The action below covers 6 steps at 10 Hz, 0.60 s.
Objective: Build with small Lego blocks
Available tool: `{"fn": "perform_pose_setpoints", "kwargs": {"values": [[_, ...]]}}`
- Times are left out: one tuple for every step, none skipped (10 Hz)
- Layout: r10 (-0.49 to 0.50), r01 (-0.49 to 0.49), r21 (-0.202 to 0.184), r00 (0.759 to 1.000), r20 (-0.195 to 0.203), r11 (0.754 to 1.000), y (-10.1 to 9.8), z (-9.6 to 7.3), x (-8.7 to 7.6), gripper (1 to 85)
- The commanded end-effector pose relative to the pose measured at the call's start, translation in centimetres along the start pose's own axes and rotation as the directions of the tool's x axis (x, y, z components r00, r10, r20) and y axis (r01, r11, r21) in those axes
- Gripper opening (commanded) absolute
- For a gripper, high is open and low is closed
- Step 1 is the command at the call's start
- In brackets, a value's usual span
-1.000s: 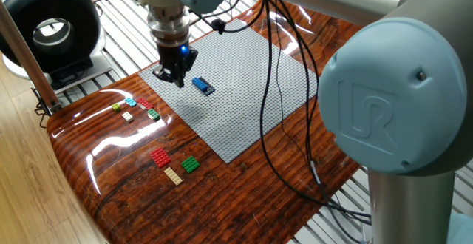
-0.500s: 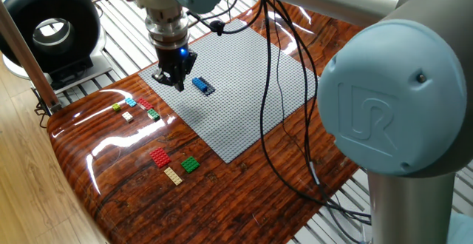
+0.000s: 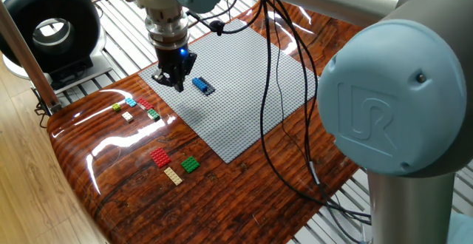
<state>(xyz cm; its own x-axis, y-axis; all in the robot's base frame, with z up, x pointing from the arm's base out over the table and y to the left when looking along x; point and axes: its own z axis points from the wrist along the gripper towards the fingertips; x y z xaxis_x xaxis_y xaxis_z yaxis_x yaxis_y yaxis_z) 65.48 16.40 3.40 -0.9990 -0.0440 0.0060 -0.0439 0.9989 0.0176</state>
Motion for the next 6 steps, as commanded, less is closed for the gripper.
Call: {"fn": "perform_pose_setpoints", "kwargs": {"values": [[-0.074,0.075,0.011,0.997,-0.019,0.997,-0.1,-0.4,0.2,16.7],[-0.114,0.114,-0.005,0.993,-0.021,0.993,0.3,-0.4,0.3,32.3],[-0.121,0.121,-0.019,0.992,-0.02,0.993,0.7,-0.4,0.3,53.0],[-0.109,0.108,-0.022,0.994,-0.021,0.994,0.7,-0.4,0.3,55.3],[-0.097,0.096,-0.029,0.995,-0.017,0.995,0.9,-0.4,0.2,56.0],[-0.085,0.084,-0.042,0.996,-0.012,0.996,1.9,-0.4,-0.2,56.0]]}}
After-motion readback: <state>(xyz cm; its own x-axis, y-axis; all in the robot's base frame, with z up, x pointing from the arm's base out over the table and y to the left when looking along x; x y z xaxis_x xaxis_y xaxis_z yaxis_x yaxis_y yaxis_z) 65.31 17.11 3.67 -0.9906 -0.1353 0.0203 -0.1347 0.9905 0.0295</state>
